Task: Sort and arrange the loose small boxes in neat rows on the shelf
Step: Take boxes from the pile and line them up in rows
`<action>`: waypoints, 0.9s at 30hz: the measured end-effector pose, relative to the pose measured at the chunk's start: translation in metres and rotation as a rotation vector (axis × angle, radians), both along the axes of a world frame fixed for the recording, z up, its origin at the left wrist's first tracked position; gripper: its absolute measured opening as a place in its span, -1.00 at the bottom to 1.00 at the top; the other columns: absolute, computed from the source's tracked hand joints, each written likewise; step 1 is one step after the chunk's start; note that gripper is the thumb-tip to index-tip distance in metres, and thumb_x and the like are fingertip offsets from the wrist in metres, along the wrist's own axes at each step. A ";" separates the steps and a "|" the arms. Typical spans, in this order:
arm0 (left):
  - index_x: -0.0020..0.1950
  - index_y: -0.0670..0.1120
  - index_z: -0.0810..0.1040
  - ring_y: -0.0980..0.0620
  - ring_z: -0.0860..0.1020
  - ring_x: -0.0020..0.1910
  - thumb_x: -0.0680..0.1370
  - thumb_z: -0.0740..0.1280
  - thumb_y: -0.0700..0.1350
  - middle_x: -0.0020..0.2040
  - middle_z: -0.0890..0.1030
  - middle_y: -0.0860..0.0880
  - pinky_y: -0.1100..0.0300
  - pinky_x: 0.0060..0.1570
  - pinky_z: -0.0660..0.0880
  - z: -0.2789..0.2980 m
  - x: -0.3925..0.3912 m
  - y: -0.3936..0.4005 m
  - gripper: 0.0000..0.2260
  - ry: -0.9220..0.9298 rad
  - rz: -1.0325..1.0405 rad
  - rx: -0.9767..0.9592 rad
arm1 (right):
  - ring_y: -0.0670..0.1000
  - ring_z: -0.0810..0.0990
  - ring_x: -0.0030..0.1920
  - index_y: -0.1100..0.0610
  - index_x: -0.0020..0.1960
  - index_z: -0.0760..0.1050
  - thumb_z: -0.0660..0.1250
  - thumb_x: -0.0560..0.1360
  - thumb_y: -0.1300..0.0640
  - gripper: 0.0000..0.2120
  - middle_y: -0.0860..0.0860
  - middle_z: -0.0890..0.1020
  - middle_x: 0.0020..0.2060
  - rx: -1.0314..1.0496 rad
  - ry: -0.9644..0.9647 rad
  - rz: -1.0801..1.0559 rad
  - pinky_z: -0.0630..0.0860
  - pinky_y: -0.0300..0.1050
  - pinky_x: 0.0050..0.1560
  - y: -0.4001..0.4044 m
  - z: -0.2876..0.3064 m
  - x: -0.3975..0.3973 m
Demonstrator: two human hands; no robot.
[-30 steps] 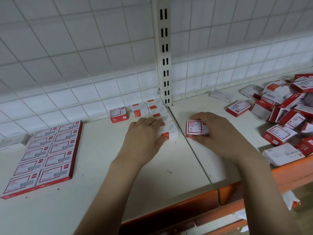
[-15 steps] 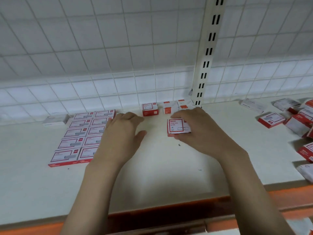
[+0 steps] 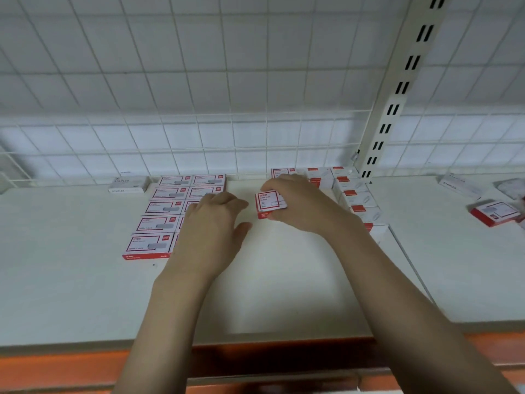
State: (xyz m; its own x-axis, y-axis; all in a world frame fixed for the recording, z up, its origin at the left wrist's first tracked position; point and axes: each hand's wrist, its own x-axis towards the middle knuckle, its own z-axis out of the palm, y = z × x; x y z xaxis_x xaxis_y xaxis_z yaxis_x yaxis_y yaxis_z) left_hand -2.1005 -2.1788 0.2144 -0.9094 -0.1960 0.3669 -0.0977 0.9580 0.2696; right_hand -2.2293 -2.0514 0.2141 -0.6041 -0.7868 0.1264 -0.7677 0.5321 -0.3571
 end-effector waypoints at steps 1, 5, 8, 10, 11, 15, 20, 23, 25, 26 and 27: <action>0.12 -0.18 0.60 -0.26 0.53 0.01 0.41 0.45 -0.19 0.04 0.62 -0.15 -0.07 -0.01 0.43 0.000 0.001 -0.002 -0.71 -0.006 0.008 0.005 | 0.02 0.41 0.13 0.08 0.25 0.42 0.42 0.42 0.09 -0.57 0.03 0.49 0.11 0.010 -0.015 0.003 0.33 -0.14 0.05 -0.005 -0.003 -0.001; 0.16 -0.17 0.58 -0.22 0.51 0.08 0.44 0.42 -0.17 0.09 0.60 -0.13 -0.06 0.07 0.42 -0.001 0.001 -0.009 -0.70 -0.047 0.032 0.016 | 0.03 0.45 0.13 0.10 0.28 0.40 0.41 0.42 0.12 -0.54 0.02 0.48 0.11 0.019 -0.119 -0.015 0.36 -0.17 0.05 -0.008 -0.012 0.000; 0.23 -0.11 0.54 -0.14 0.46 0.16 0.49 0.36 -0.12 0.18 0.55 -0.07 0.00 0.14 0.37 -0.003 0.000 -0.012 -0.69 -0.097 0.047 0.009 | 0.01 0.39 0.27 0.12 0.37 0.33 0.41 0.44 0.11 -0.46 0.01 0.44 0.26 0.022 -0.124 -0.056 0.29 -0.22 0.12 0.003 -0.007 0.000; 0.26 -0.10 0.52 -0.12 0.45 0.18 0.51 0.34 -0.10 0.20 0.53 -0.05 0.03 0.16 0.36 -0.004 -0.002 -0.013 -0.68 -0.128 0.044 0.000 | 0.01 0.37 0.31 0.11 0.39 0.32 0.39 0.45 0.09 -0.46 0.00 0.42 0.31 0.009 -0.120 -0.098 0.29 -0.19 0.20 0.015 -0.002 0.000; 0.26 -0.10 0.52 -0.12 0.44 0.18 0.51 0.33 -0.10 0.21 0.53 -0.05 0.03 0.16 0.36 -0.004 -0.004 -0.012 -0.68 -0.140 0.039 0.000 | 0.00 0.36 0.32 0.10 0.39 0.32 0.37 0.46 0.10 -0.47 -0.01 0.42 0.32 0.003 -0.127 -0.122 0.29 -0.19 0.21 0.021 0.000 0.001; 0.26 -0.14 0.51 -0.13 0.43 0.16 0.53 0.30 -0.13 0.20 0.52 -0.07 0.07 0.15 0.36 -0.003 -0.016 -0.005 -0.70 -0.164 0.001 -0.018 | -0.03 0.29 0.37 0.09 0.41 0.29 0.30 0.53 0.12 -0.53 -0.02 0.35 0.38 0.004 -0.122 -0.178 0.19 -0.29 0.19 0.043 0.001 0.005; 0.34 -0.10 0.39 -0.07 0.37 0.21 0.56 0.20 -0.18 0.28 0.41 -0.03 0.13 0.15 0.35 -0.010 -0.039 0.020 -0.67 -0.251 -0.015 -0.134 | -0.01 0.29 0.36 0.11 0.41 0.29 0.21 0.57 0.12 -0.58 -0.01 0.37 0.36 0.025 -0.056 -0.195 0.19 -0.25 0.23 0.048 -0.004 0.002; 0.38 -0.13 0.30 -0.06 0.32 0.27 0.57 0.18 -0.18 0.34 0.34 -0.06 0.15 0.21 0.31 -0.018 -0.045 0.032 -0.63 -0.299 -0.003 -0.173 | 0.02 0.31 0.34 0.12 0.40 0.29 0.19 0.57 0.13 -0.59 0.01 0.39 0.34 0.044 -0.016 -0.192 0.23 -0.17 0.26 0.044 -0.005 -0.005; 0.41 -0.16 0.25 -0.06 0.29 0.32 0.58 0.16 -0.15 0.36 0.31 -0.08 0.17 0.27 0.26 -0.021 -0.048 0.034 -0.61 -0.305 0.018 -0.168 | 0.02 0.30 0.34 0.12 0.40 0.29 0.19 0.57 0.13 -0.59 0.02 0.39 0.34 0.045 -0.003 -0.181 0.21 -0.19 0.26 0.041 -0.005 -0.009; 0.43 -0.17 0.23 -0.07 0.27 0.34 0.59 0.14 -0.14 0.38 0.30 -0.09 0.17 0.30 0.23 -0.022 -0.050 0.032 -0.59 -0.306 0.025 -0.165 | 0.02 0.29 0.35 0.13 0.41 0.29 0.20 0.57 0.14 -0.59 0.02 0.39 0.34 0.046 0.001 -0.174 0.20 -0.20 0.26 0.040 -0.005 -0.011; 0.44 -0.18 0.21 -0.07 0.25 0.36 0.59 0.13 -0.12 0.40 0.28 -0.10 0.17 0.33 0.19 -0.023 -0.052 0.029 -0.58 -0.307 0.028 -0.163 | 0.01 0.28 0.35 0.13 0.41 0.29 0.20 0.57 0.14 -0.58 0.02 0.38 0.34 0.048 0.002 -0.169 0.19 -0.21 0.26 0.039 -0.005 -0.012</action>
State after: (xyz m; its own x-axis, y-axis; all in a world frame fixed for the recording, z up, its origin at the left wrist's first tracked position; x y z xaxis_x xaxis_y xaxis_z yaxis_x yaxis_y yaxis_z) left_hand -2.1521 -2.1493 0.1911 -0.9773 -0.1836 0.1060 -0.1772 0.9819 0.0673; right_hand -2.2413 -2.0129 0.2087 -0.7283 -0.6790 0.0923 -0.6664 0.6704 -0.3262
